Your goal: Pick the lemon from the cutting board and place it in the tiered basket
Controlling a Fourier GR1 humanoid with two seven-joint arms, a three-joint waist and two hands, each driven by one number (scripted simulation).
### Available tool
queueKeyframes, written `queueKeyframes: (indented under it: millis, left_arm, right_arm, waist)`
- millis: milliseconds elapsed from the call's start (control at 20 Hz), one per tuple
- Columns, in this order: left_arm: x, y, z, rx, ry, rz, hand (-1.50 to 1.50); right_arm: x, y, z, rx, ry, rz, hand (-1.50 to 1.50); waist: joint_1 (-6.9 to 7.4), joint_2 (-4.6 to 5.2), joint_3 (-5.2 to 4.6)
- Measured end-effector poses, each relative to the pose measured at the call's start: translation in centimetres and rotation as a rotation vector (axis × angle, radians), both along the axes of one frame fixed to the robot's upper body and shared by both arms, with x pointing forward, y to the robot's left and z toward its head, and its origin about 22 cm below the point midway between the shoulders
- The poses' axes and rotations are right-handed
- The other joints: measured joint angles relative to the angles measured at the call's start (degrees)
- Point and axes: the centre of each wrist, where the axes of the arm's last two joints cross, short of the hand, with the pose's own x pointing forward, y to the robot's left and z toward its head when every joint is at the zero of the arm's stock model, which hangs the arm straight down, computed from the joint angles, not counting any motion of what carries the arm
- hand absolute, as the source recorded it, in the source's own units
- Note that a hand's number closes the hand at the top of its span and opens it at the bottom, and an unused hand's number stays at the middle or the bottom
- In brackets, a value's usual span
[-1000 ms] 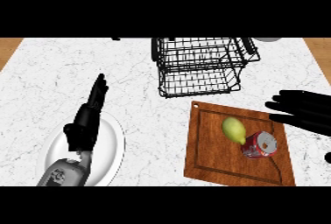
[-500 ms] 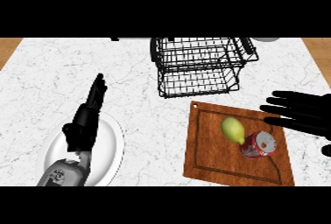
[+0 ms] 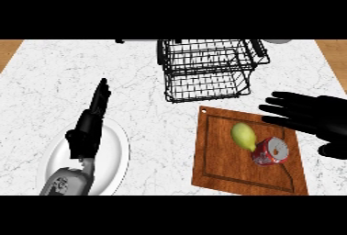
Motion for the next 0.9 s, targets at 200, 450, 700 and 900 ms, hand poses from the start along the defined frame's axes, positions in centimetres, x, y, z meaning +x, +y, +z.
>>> queueKeyframes:
  millis: [200, 450, 700, 900]
  left_arm:
    - [0.1, -0.2, 0.0, -0.002, 0.000, 0.000, 0.00]
    - [0.0, 0.2, 0.2, 0.004, -0.004, 0.004, 0.00]
    - [-0.1, -0.3, 0.5, 0.001, 0.001, 0.002, 0.00]
    - [0.1, -0.3, 0.2, -0.001, 0.004, -0.001, 0.00]
  right_arm:
    - [1.1, 0.0, -1.1, -0.010, 0.017, -0.022, -1.50]
    - [2.0, 0.5, -1.8, -0.026, 0.045, -0.032, -1.50]
    - [2.7, 0.1, -3.1, -0.019, 0.057, -0.014, -1.50]
    - [2.7, 0.4, -3.6, -0.020, 0.068, 0.001, -1.50]
  waist:
    - [0.07, 0.01, 0.00]
    - [0.08, 0.00, 0.00]
    - [0.10, 0.00, 0.00]
    - [-0.03, -0.01, 0.00]
